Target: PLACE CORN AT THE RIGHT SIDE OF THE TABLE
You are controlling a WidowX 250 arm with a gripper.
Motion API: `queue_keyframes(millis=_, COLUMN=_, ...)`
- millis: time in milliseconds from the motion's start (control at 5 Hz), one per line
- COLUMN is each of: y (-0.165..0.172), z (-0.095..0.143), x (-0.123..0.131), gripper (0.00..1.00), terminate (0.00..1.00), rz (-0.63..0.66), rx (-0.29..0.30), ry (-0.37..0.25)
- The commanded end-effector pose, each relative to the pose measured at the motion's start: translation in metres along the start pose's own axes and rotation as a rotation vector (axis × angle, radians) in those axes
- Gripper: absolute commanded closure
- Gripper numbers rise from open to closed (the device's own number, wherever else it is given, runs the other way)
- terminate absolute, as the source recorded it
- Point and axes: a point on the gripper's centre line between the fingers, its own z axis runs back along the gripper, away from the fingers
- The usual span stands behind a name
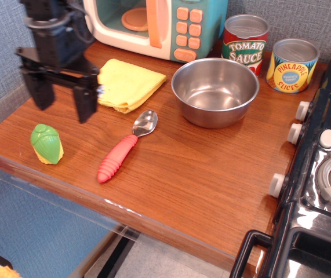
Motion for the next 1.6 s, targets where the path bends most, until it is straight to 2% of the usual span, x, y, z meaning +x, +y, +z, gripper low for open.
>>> queue_keyframes(millis=0, y=0.03, z=-0.017, x=-0.023, gripper=0.0, terminate=0.0, rz=0.047, rx=0.063, ry=0.064)
queue_keyframes(millis=400, y=0.032, z=-0.059, x=-0.013, gripper=0.0, terminate=0.0, rz=0.093, rx=0.09, ry=0.139)
queue_keyframes(millis=800, y=0.033, z=-0.072, x=-0.007, gripper=0.0, terminate=0.0, rz=0.127, rx=0.079, ry=0.142)
queue_keyframes(millis=1000, y=0.03, z=-0.059, x=-0.009, gripper=1.0, terminate=0.0, rz=0.108, rx=0.068, ry=0.099)
queue_keyframes(millis=1200, y=0.016, z=-0.029, x=-0.009, gripper=1.0, terminate=0.0, rz=0.065, rx=0.036, ry=0.01)
queue_keyframes(millis=1400, y=-0.023, z=0.012, x=0.001, gripper=1.0, terminate=0.0, rz=-0.025, rx=-0.005, ry=-0.119)
